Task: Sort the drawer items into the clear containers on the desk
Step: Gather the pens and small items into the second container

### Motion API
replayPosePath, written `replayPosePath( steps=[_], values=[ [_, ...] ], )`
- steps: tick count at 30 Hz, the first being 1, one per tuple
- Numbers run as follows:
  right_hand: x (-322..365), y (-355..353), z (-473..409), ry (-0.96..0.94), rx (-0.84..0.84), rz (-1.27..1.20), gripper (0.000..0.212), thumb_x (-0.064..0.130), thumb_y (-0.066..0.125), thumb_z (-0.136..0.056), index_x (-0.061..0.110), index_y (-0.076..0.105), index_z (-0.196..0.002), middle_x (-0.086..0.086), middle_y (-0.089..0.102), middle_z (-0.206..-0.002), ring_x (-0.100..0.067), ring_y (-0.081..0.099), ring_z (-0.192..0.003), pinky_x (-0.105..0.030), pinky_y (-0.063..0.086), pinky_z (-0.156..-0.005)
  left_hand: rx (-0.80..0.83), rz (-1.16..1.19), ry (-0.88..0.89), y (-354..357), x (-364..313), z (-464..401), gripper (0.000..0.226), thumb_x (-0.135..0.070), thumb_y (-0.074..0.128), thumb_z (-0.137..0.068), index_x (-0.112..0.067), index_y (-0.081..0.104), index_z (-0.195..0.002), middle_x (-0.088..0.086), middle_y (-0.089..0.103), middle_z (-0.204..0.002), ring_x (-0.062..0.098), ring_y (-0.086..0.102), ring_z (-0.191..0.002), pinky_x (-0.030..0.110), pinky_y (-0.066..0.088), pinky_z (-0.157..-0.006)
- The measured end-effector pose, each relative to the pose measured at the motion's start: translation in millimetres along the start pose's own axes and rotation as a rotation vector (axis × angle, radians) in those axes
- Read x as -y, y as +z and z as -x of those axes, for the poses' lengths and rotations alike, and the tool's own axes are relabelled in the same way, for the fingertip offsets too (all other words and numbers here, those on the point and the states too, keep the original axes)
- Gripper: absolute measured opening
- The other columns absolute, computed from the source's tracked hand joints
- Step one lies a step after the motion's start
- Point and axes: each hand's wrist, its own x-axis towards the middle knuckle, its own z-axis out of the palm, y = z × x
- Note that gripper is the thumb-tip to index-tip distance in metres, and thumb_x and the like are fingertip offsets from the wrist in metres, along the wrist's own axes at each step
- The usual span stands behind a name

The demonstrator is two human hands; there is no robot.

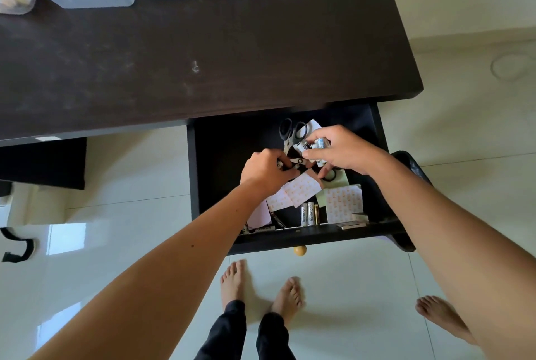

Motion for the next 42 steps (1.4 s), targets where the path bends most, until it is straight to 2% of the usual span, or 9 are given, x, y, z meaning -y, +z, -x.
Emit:
replayPosePath(
  steps=[3, 8, 13, 20, 23, 27, 30, 35, 42],
  values=[
    [-7, -2, 2, -0.006, -0.002, -0.05, 0.019, 0.015, 0.077, -0.095, 0.02, 0.071, -0.113, -0.011, 0.075, -0.106, -0.029, 0.079, -0.075, -0.038, 0.067, -0.073, -0.038, -0.102, 0.026, 1, -3, 0, 0.024, -0.042, 0.081, -0.083, -0.024, 0.074, -0.096, -0.002, 0.071, -0.085, 0.015, 0.065, -0.072, 0.027, 0.053, -0.064],
    [-10, -2, 2, -0.037, 0.026, -0.138, 0.039, 0.009, 0.075, -0.097, 0.023, 0.071, -0.132, -0.007, 0.07, -0.117, -0.015, 0.078, -0.079, -0.027, 0.062, -0.067, -0.019, -0.194, 0.124, -6, 2, 0, 0.018, -0.034, 0.075, -0.09, -0.021, 0.077, -0.103, 0.001, 0.074, -0.096, 0.022, 0.069, -0.085, 0.031, 0.054, -0.072],
    [-8, 0, -1, 0.058, 0.1, -0.227, 0.034, 0.005, 0.07, -0.099, 0.018, 0.07, -0.129, -0.014, 0.068, -0.106, -0.012, 0.07, -0.068, -0.027, 0.056, -0.061, 0.094, 0.024, 0.049, -20, 14, -4, 0.02, -0.04, 0.073, -0.093, -0.023, 0.075, -0.103, -0.003, 0.07, -0.11, 0.016, 0.063, -0.1, 0.025, 0.046, -0.078],
    [-12, 10, -4, 0.123, 0.185, -0.272, 0.031, 0.01, 0.066, -0.103, 0.02, 0.068, -0.132, -0.009, 0.057, -0.097, -0.013, 0.051, -0.067, -0.031, 0.056, -0.064, 0.129, 0.3, -0.067, -30, 30, 1, 0.014, -0.036, 0.075, -0.092, -0.025, 0.068, -0.098, -0.004, 0.064, -0.092, 0.016, 0.068, -0.082, 0.037, 0.059, -0.077],
    [-10, 15, -3, 0.107, 0.2, -0.24, 0.033, 0.009, 0.065, -0.103, 0.022, 0.068, -0.133, -0.008, 0.06, -0.097, -0.014, 0.058, -0.072, -0.03, 0.054, -0.065, 0.156, 0.394, -0.094, -32, 33, 5, 0.023, -0.027, 0.071, -0.097, -0.017, 0.067, -0.117, 0.007, 0.068, -0.095, 0.013, 0.066, -0.076, 0.033, 0.059, -0.071],
    [-5, 19, 0, 0.095, 0.202, -0.254, 0.03, 0.006, 0.065, -0.102, 0.022, 0.069, -0.127, -0.012, 0.067, -0.109, -0.02, 0.072, -0.089, -0.032, 0.056, -0.069, 0.216, 0.445, -0.106, -38, 35, 12, 0.025, -0.022, 0.064, -0.101, -0.025, 0.067, -0.126, 0.014, 0.069, -0.101, 0.017, 0.066, -0.08, 0.037, 0.063, -0.077],
    [-2, 23, -1, 0.087, 0.193, -0.26, 0.023, 0.003, 0.064, -0.099, 0.017, 0.071, -0.117, -0.013, 0.066, -0.116, -0.022, 0.072, -0.093, -0.031, 0.055, -0.068, 0.232, 0.43, -0.112, -40, 36, 15, 0.021, -0.016, 0.062, -0.102, -0.025, 0.069, -0.12, 0.016, 0.072, -0.103, 0.017, 0.069, -0.079, 0.031, 0.063, -0.074],
    [0, 28, -3, 0.048, 0.122, -0.193, 0.019, 0.007, 0.074, -0.096, 0.014, 0.069, -0.112, -0.009, 0.068, -0.093, -0.014, 0.068, -0.078, -0.027, 0.053, -0.061, 0.17, 0.237, -0.08, -41, 34, 15, 0.014, -0.012, 0.068, -0.093, -0.02, 0.068, -0.104, 0.004, 0.068, -0.099, 0.015, 0.071, -0.075, 0.023, 0.058, -0.062],
    [-5, 30, -4, 0.005, 0.096, -0.209, 0.027, 0.003, 0.072, -0.097, 0.014, 0.071, -0.121, -0.015, 0.068, -0.1, -0.013, 0.07, -0.068, -0.025, 0.058, -0.062, 0.217, -0.004, 0.039, -33, 31, 10, 0.018, -0.026, 0.08, -0.087, -0.024, 0.07, -0.101, -0.001, 0.068, -0.107, 0.015, 0.065, -0.096, 0.025, 0.054, -0.078]
  ],
)
